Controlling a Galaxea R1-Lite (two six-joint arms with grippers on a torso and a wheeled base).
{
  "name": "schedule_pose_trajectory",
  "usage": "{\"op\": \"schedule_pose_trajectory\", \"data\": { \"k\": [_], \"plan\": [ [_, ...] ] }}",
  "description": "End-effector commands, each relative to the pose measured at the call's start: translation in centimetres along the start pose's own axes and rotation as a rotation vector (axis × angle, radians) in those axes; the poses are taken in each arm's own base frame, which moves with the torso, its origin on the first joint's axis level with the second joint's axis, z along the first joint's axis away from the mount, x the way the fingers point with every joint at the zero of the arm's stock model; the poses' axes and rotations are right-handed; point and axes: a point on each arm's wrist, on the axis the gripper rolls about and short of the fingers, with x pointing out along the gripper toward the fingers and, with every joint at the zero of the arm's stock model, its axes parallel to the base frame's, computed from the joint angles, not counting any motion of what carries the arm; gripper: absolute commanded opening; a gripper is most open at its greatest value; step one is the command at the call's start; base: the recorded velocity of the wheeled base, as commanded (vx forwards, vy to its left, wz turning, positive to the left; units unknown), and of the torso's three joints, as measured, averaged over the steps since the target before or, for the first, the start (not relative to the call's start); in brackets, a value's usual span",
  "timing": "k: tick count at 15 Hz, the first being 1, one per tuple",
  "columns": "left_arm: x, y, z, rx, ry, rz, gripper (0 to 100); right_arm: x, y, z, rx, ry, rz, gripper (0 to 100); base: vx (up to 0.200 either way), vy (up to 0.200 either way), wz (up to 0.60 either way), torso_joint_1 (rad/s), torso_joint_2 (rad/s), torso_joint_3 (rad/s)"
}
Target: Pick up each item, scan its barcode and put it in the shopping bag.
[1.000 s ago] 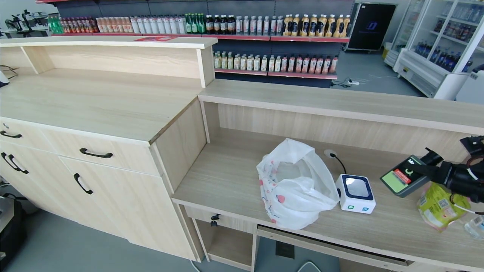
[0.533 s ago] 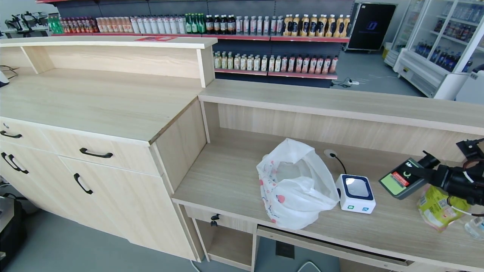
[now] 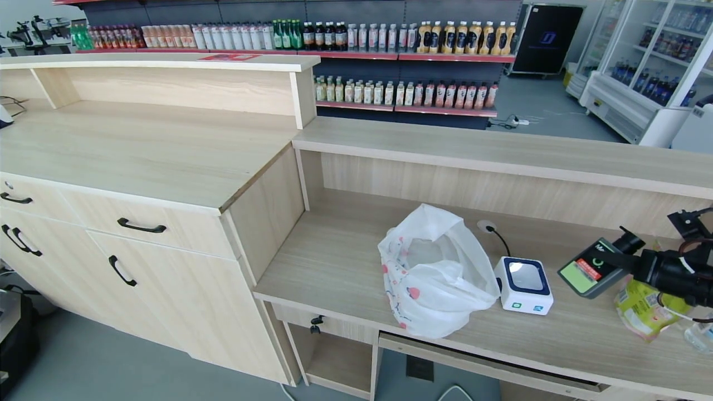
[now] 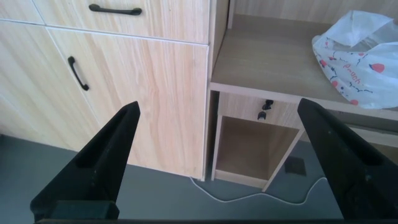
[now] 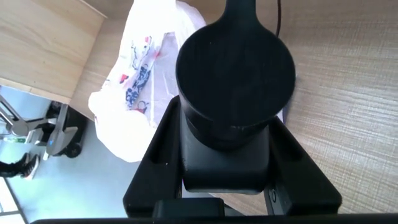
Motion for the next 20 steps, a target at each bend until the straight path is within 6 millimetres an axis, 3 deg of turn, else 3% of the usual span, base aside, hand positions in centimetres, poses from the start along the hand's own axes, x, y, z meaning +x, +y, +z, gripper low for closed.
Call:
{"op": "schedule_pose_trajectory", "data": {
  "k": [1, 10, 11, 12, 14, 16, 20],
  "plan": [
    [0.0, 0.0, 0.0, 0.0, 0.001, 0.0, 100, 0.2, -0.3, -0.3, 0.004, 0.009, 0.0, 0, 0.0, 0.0, 0.0, 0.0, 0.0, 0.0],
    [0.0, 0.0, 0.0, -0.001, 0.001, 0.0, 100, 0.3, -0.4, 0.0, -0.036, 0.001, -0.003, 0, 0.0, 0.0, 0.0, 0.0, 0.0, 0.0],
    [0.0, 0.0, 0.0, 0.0, 0.001, 0.0, 100, -0.5, 1.2, 1.9, -0.149, -0.044, -0.006, 0, 0.0, 0.0, 0.0, 0.0, 0.0, 0.0],
    [0.0, 0.0, 0.0, 0.0, 0.001, 0.0, 100, -2.8, 4.5, 4.4, -0.29, -0.122, -0.068, 0, 0.0, 0.0, 0.0, 0.0, 0.0, 0.0],
    [0.0, 0.0, 0.0, 0.0, 0.001, 0.0, 100, -6.1, 9.2, 5.6, -0.479, -0.194, -0.191, 0, 0.0, 0.0, 0.0, 0.0, 0.0, 0.0],
    [0.0, 0.0, 0.0, 0.0, 0.001, 0.0, 100, -7.9, 10.9, 4.4, -0.601, -0.192, -0.276, 0, 0.0, 0.0, 0.0, 0.0, 0.0, 0.0],
    [0.0, 0.0, 0.0, -0.001, 0.001, 0.0, 100, -7.9, 11.2, 4.8, -0.694, -0.224, -0.317, 0, 0.0, 0.0, 0.15, 0.002, 0.0, 0.001]
  ]
}}
